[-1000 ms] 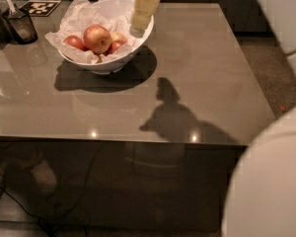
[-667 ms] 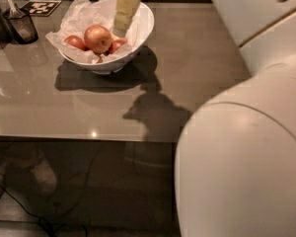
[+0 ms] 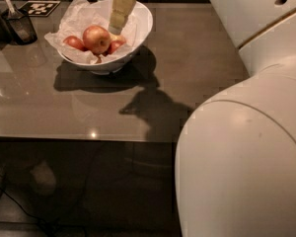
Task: Pick apple from white bowl
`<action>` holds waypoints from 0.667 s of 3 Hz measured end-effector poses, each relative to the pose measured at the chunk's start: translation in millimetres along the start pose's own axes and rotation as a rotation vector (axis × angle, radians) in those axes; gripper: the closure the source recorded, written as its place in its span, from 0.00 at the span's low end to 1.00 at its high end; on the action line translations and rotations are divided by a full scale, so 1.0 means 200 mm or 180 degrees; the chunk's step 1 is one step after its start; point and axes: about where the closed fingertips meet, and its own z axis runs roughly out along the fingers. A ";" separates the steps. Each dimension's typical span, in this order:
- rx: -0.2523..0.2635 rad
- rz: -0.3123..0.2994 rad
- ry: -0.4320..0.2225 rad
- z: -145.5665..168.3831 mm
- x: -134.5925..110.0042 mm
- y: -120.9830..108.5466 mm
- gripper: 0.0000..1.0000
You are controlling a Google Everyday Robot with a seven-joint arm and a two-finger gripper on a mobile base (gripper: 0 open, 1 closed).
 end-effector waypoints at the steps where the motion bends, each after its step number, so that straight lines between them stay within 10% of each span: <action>1: -0.0155 0.0097 -0.0076 0.15 -0.10 -0.01 0.00; 2: -0.0268 0.0142 -0.0073 0.27 -0.18 -0.02 0.00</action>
Offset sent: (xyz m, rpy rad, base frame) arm 0.0460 0.0626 -0.0365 0.0251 0.1733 -0.0009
